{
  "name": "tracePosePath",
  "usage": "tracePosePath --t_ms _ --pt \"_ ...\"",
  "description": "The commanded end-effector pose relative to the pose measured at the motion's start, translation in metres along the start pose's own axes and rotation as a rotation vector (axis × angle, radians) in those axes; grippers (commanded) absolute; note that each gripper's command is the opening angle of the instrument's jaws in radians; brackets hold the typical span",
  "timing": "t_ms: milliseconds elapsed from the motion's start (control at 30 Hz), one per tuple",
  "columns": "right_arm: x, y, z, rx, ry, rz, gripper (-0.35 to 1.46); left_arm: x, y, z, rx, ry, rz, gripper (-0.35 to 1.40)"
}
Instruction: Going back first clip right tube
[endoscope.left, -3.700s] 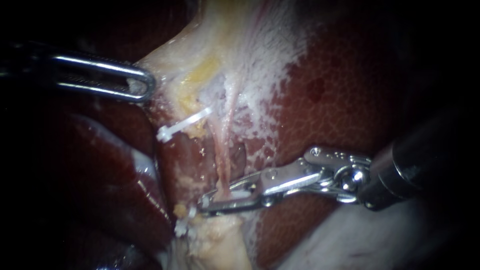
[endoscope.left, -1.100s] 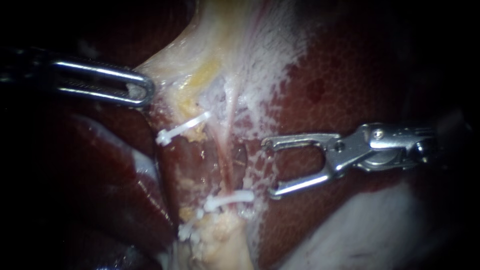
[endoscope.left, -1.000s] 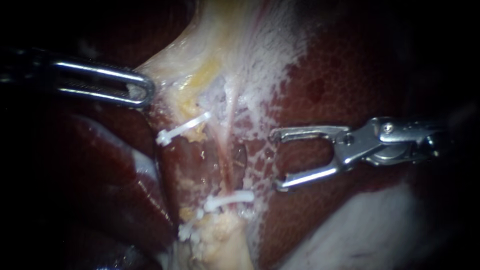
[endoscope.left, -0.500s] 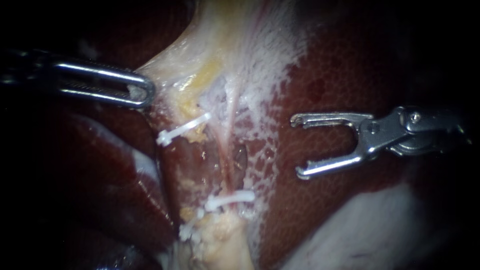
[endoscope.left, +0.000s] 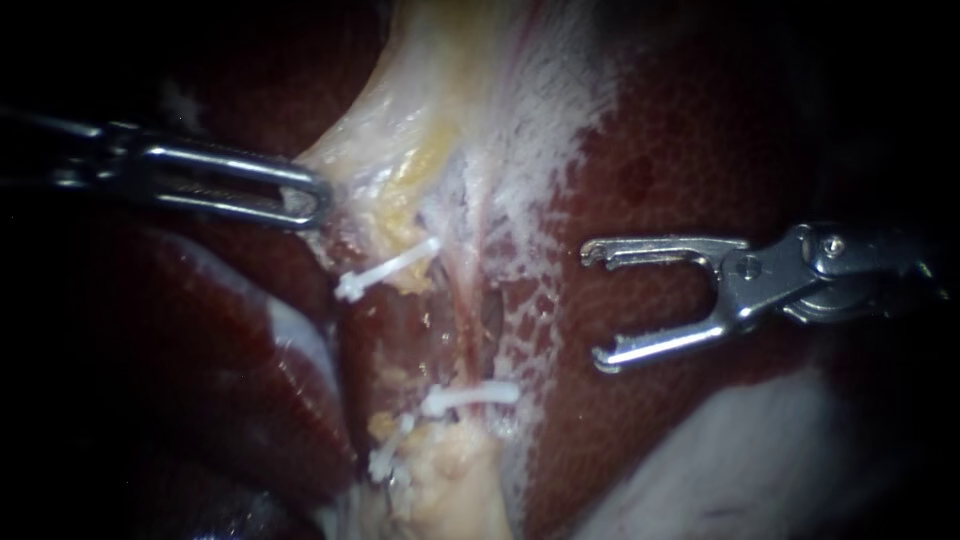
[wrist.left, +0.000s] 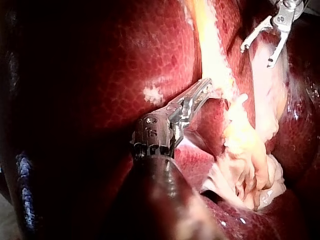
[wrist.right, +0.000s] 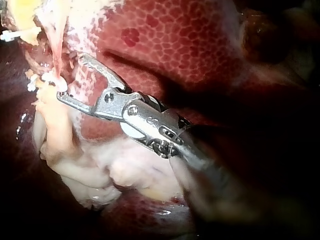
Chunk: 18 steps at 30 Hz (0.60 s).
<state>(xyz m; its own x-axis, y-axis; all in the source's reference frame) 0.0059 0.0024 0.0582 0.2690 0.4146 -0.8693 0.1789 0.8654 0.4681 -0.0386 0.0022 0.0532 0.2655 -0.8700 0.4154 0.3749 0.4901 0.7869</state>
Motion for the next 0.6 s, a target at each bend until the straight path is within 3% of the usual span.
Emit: tracePosePath --t_ms 33,233,600 --pt "0.0000 0.0000 0.0000 0.000 0.000 0.000 0.60 0.0002 0.0000 0.0006 0.007 0.006 0.001 -0.35" --pt "-0.0001 0.0000 -0.0001 0.000 0.000 0.000 0.60 0.0008 -0.0004 0.0028 0.019 0.022 -0.004 -0.35" --pt "0.0000 -0.0001 -0.0002 0.004 0.001 0.000 0.60 0.0006 -0.0008 0.0029 0.019 0.022 -0.005 -0.35"
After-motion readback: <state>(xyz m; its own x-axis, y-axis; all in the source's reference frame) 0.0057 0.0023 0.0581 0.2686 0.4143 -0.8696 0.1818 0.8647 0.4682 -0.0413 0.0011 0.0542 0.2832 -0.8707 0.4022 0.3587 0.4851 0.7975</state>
